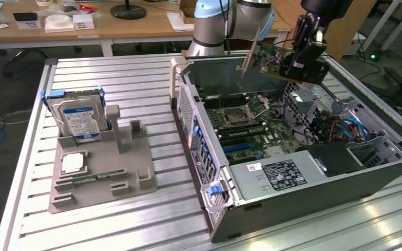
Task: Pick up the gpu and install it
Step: 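Insert the gpu into the slot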
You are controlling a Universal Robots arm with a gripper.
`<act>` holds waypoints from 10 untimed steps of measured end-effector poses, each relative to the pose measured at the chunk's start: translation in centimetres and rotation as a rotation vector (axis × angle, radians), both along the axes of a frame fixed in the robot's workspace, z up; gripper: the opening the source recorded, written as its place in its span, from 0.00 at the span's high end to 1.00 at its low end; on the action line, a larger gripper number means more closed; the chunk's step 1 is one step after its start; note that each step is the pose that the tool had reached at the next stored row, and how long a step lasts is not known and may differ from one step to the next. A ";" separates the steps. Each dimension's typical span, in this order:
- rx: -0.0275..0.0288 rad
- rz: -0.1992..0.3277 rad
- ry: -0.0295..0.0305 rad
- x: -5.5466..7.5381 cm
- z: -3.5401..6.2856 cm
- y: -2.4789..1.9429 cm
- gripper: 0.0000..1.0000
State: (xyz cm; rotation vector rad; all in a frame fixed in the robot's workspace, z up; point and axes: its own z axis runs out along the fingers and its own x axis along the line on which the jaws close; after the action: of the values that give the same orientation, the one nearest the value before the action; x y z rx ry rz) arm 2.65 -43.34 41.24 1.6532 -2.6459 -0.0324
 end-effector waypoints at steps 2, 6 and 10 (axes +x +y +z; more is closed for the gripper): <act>0.0000 0.033 0.0000 0.0 0.00 0.00 0.72; 0.0000 0.099 0.0000 0.0 -0.01 0.00 0.72; -0.0001 0.166 0.0000 0.0 -0.01 0.00 0.72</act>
State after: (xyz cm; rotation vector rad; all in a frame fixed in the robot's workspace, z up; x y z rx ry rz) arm 2.65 -43.34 41.23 1.8665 -2.4980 -0.0294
